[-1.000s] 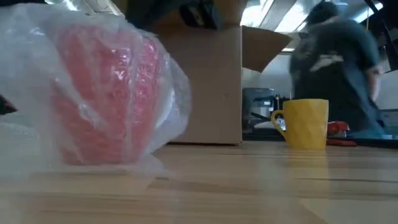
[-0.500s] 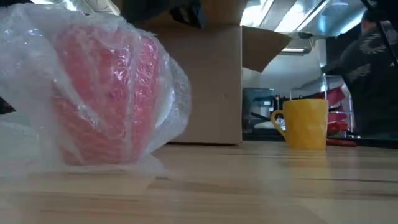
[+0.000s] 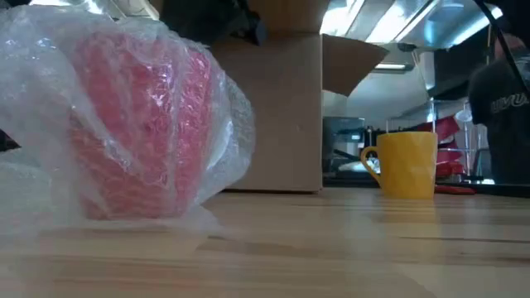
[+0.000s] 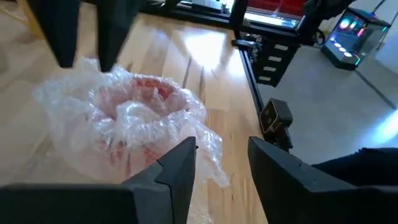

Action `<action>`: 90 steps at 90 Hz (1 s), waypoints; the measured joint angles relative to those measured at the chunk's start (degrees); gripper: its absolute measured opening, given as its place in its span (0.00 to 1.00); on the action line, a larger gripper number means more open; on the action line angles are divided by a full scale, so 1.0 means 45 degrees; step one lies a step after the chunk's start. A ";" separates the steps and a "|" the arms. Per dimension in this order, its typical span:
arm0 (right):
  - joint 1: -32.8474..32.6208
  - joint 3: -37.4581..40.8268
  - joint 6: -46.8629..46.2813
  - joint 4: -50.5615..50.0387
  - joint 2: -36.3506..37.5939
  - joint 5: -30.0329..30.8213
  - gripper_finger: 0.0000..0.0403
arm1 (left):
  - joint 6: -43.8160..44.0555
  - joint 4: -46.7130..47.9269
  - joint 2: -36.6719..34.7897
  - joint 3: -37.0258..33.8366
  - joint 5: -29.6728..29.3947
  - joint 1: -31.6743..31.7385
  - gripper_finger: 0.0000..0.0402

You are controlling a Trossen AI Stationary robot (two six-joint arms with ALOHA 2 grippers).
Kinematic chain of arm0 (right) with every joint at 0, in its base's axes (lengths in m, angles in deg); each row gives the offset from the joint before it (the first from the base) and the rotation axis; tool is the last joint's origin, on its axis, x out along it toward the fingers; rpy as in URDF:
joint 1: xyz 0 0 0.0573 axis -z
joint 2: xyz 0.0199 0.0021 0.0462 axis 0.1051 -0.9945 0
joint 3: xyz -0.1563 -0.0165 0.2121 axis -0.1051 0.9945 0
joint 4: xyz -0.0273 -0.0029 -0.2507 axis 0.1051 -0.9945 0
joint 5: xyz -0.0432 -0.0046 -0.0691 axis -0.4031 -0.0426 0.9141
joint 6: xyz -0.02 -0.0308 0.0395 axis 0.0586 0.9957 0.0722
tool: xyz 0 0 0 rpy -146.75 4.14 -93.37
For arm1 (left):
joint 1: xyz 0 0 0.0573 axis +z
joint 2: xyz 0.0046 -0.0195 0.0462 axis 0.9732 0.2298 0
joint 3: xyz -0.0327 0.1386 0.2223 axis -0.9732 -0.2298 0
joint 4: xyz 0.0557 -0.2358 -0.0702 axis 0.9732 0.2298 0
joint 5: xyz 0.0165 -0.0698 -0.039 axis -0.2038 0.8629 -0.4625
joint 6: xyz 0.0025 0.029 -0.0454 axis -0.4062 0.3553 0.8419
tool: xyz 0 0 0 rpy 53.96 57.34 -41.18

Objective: Wrap mug
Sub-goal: Put the wrapped red mug into the cardboard box

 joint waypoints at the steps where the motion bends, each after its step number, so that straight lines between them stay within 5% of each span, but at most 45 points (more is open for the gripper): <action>1: 0.0000 0.0002 0.0005 -0.0004 -0.0006 -0.0044 0.32 | 0.0011 0.0055 -0.0035 0.0000 -0.0020 -0.0007 0.33; 51: 0.0009 0.0011 0.0097 -0.0252 -0.1266 -0.0255 0.31 | 0.0507 0.0881 -0.0365 0.0000 -0.0287 -0.0252 0.33; 70: 0.0024 0.0026 0.0453 -0.0066 -0.1553 -0.0471 0.05 | 0.1148 0.2035 -0.0409 -0.0010 -0.0701 -0.0694 0.33; 90: -0.0090 -0.0136 0.0326 -0.0010 -0.1578 -0.0518 0.02 | 0.2793 0.3335 -0.0409 -0.0259 -0.0760 -0.0906 0.33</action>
